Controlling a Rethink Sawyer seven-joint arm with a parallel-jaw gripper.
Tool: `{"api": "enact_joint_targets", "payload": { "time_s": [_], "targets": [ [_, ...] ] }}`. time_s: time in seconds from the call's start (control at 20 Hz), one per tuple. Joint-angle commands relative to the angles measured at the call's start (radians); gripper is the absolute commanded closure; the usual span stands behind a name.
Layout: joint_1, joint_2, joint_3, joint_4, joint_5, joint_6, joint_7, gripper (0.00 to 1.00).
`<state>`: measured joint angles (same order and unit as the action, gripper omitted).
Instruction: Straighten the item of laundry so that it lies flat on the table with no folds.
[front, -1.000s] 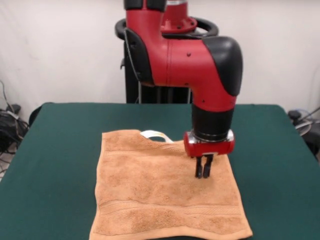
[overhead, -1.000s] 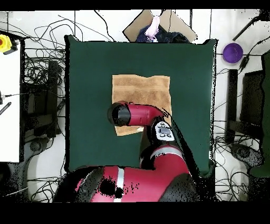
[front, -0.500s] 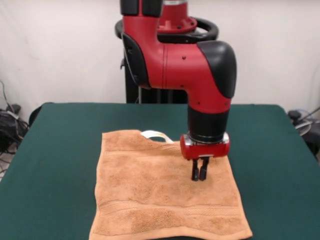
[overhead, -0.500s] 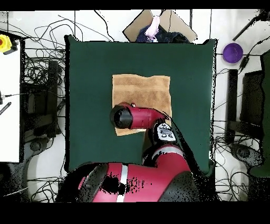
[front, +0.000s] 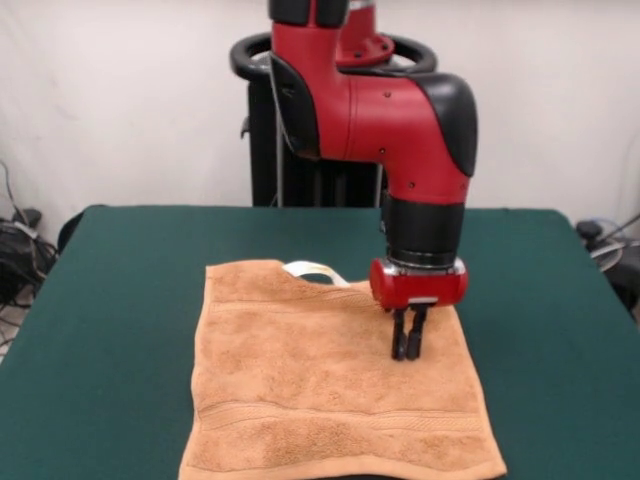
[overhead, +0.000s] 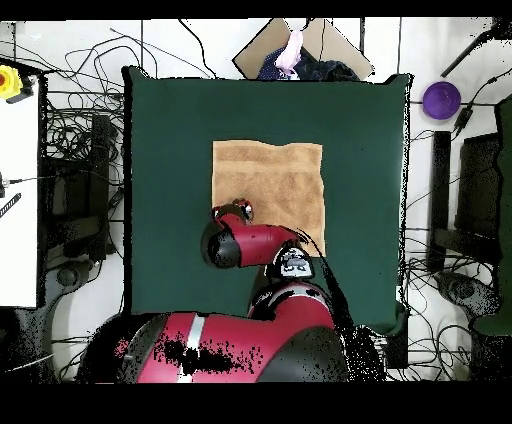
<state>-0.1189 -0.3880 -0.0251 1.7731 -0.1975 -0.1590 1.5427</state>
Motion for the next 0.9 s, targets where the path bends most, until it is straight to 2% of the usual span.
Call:
{"api": "enact_joint_targets", "payload": {
  "time_s": [0.05,0.25,0.35,0.4,0.5,0.65,0.9],
  "targets": [
    [0.066,0.046,-0.018,0.093,-0.036,-0.131,0.187,1.00],
    [0.063,-0.046,-0.024,0.179,-0.006,-0.122,0.218,1.00],
    [0.052,-0.159,-0.013,0.227,0.013,-0.044,0.220,1.00],
    [0.030,-0.260,0.013,0.253,0.026,0.062,0.207,1.00],
    [0.038,-0.377,-0.005,0.272,0.065,0.185,0.189,1.00],
    [0.020,-0.446,0.004,0.275,0.075,0.289,0.160,1.00],
    [-0.052,-0.471,0.069,0.275,0.050,0.321,0.143,1.00]
  ]
}}
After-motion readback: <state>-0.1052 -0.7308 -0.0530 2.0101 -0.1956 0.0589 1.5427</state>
